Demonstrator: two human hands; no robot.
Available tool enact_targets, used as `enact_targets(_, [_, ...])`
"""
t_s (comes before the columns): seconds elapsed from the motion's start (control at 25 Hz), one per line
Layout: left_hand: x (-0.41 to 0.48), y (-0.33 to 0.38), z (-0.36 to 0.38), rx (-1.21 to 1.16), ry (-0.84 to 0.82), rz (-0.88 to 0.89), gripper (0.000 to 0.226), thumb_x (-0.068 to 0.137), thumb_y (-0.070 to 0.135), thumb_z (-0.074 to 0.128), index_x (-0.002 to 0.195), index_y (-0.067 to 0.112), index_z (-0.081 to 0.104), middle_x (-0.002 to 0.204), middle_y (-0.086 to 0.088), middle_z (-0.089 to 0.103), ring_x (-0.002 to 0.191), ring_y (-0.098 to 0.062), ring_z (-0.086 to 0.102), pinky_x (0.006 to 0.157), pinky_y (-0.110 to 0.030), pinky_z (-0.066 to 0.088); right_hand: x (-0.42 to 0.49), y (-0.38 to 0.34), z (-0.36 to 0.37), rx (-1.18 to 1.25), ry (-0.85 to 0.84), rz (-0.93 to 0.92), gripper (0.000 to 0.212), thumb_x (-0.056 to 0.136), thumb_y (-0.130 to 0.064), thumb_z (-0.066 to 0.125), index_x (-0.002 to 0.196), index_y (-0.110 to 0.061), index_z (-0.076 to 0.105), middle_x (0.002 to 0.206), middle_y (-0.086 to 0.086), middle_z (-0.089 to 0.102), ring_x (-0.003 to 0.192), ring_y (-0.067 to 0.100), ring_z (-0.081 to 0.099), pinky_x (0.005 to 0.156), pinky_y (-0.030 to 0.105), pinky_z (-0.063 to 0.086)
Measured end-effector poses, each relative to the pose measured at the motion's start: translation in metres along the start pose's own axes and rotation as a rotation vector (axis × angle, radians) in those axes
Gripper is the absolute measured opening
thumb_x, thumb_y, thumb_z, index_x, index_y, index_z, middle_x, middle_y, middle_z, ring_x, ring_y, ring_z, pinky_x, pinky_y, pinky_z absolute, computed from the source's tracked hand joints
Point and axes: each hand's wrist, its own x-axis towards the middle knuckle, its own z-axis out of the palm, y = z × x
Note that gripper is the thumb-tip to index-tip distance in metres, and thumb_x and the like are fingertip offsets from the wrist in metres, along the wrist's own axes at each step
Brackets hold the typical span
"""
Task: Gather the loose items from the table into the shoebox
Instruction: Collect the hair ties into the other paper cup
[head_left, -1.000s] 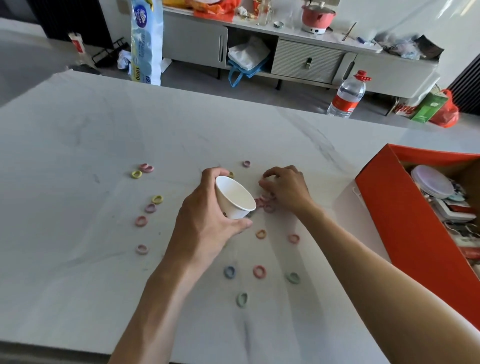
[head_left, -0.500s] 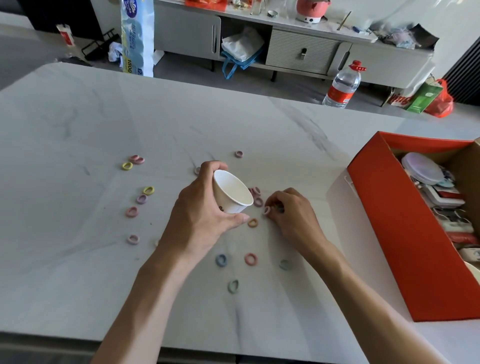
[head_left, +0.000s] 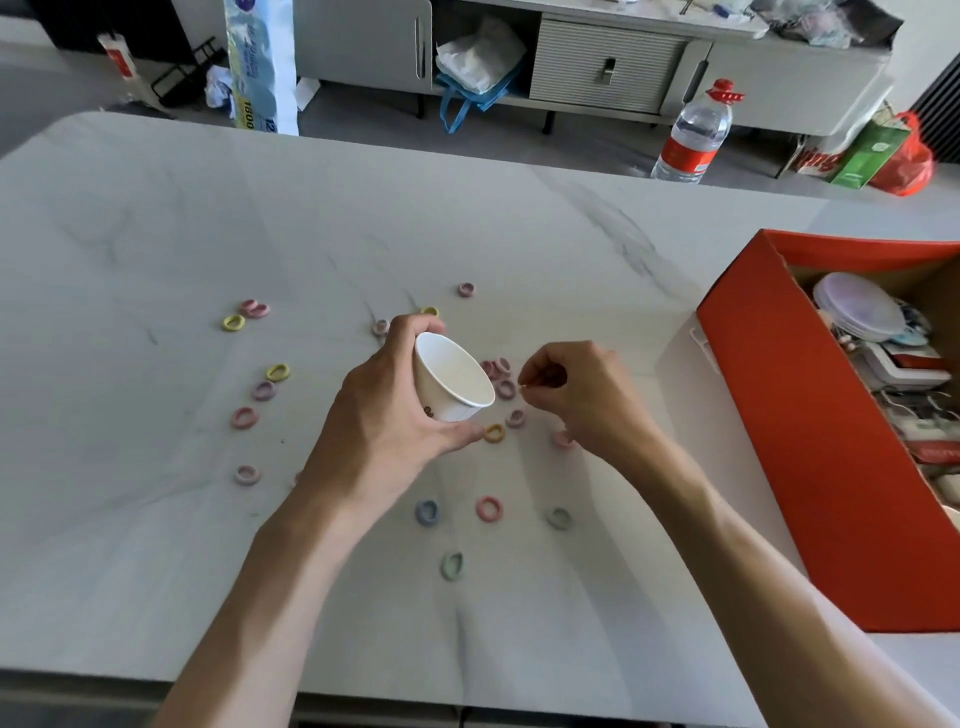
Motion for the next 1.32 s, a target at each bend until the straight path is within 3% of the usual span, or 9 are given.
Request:
enact_targets(0.16, [-0.003, -0.002, -0.001, 0.012, 0.007, -0.008, 0.080, 0.057, 0.028, 0.093, 0.123, 0.030, 0.047, 0.100, 0.008, 0.063, 0.085, -0.012, 0.057, 0.069, -0.006, 0.040, -0.005, -0.002, 0.010, -0.236, -0.154, -0.080, 0.017, 0.075, -0.003, 0.068, 0.089, -0.014, 0.072, 0.075, -0.005, 0.063, 0.066, 0.005, 0.055, 0.056, 0.003, 0.037])
enact_targets(0.44, [-0.004, -0.004, -0.001, 0.019, -0.004, 0.003, 0.079, 0.058, 0.026, 0.093, 0.123, 0.029, 0.047, 0.101, 0.010, 0.062, 0.084, -0.010, 0.057, 0.068, -0.005, 0.039, -0.005, -0.001, 0.015, -0.393, -0.164, -0.090, 0.017, 0.079, -0.007, 0.068, 0.072, -0.020, 0.060, 0.080, -0.002, 0.058, 0.076, 0.016, 0.055, 0.053, 0.020, 0.031])
enact_targets(0.6, [-0.004, -0.005, -0.002, 0.007, -0.001, -0.006, 0.081, 0.056, 0.026, 0.093, 0.122, 0.030, 0.047, 0.100, 0.012, 0.062, 0.085, -0.009, 0.056, 0.067, -0.005, 0.039, -0.009, -0.020, 0.001, -0.033, -0.024, -0.110, 0.008, 0.079, -0.007, 0.074, 0.077, -0.012, 0.068, 0.066, -0.008, 0.065, 0.055, -0.003, 0.053, 0.049, 0.005, 0.035])
enact_targets(0.72, [-0.004, -0.002, 0.000, -0.023, -0.019, -0.001, 0.081, 0.055, 0.027, 0.092, 0.123, 0.031, 0.047, 0.101, 0.015, 0.063, 0.085, -0.005, 0.058, 0.068, -0.008, 0.042, -0.013, -0.049, -0.009, 0.250, -0.018, -0.154, 0.009, 0.077, -0.011, 0.077, 0.076, -0.016, 0.069, 0.062, -0.008, 0.066, 0.053, -0.001, 0.056, 0.052, 0.009, 0.040])
enact_targets(0.88, [-0.003, -0.001, 0.000, -0.080, -0.028, -0.011, 0.081, 0.055, 0.028, 0.091, 0.124, 0.032, 0.047, 0.101, 0.017, 0.068, 0.091, -0.001, 0.064, 0.077, -0.025, 0.052, -0.025, -0.071, 0.000, 0.241, -0.202, -0.226, 0.015, 0.079, -0.006, 0.072, 0.089, -0.016, 0.076, 0.083, -0.008, 0.074, 0.079, -0.001, 0.069, 0.074, 0.015, 0.051])
enact_targets(1.0, [-0.003, -0.003, 0.000, -0.073, -0.003, -0.017, 0.081, 0.055, 0.027, 0.092, 0.122, 0.033, 0.047, 0.099, 0.017, 0.065, 0.087, 0.000, 0.062, 0.071, -0.016, 0.049, -0.021, -0.065, -0.008, 0.248, -0.109, -0.224, 0.020, 0.084, -0.003, 0.066, 0.091, -0.019, 0.075, 0.083, -0.012, 0.074, 0.075, -0.006, 0.066, 0.071, 0.011, 0.048])
enact_targets(1.16, [-0.002, -0.005, -0.002, -0.029, 0.029, -0.019, 0.081, 0.056, 0.027, 0.093, 0.122, 0.031, 0.047, 0.099, 0.012, 0.062, 0.084, -0.005, 0.058, 0.067, -0.004, 0.039, -0.025, -0.029, -0.026, -0.181, -0.048, -0.042, 0.014, 0.087, -0.034, 0.067, 0.101, -0.030, 0.068, 0.093, -0.012, 0.067, 0.081, 0.006, 0.063, 0.070, 0.024, 0.048])
enact_targets(1.24, [-0.001, -0.006, -0.003, -0.020, 0.023, -0.019, 0.081, 0.057, 0.028, 0.093, 0.123, 0.030, 0.046, 0.102, 0.007, 0.063, 0.088, -0.012, 0.058, 0.068, -0.004, 0.039, -0.038, -0.003, -0.031, -0.516, -0.271, 0.112, 0.050, 0.075, -0.060, 0.070, 0.116, -0.035, 0.056, 0.110, -0.009, 0.055, 0.093, 0.015, 0.058, 0.076, 0.032, 0.047])
enact_targets(1.32, [0.000, -0.006, -0.003, -0.012, 0.011, -0.014, 0.081, 0.058, 0.028, 0.093, 0.125, 0.028, 0.046, 0.103, 0.004, 0.063, 0.090, -0.015, 0.058, 0.069, -0.005, 0.039, -0.048, 0.012, -0.031, -0.576, -0.432, 0.131, 0.073, 0.060, -0.066, 0.076, 0.121, -0.040, 0.045, 0.114, -0.011, 0.042, 0.093, 0.014, 0.055, 0.078, 0.033, 0.048])
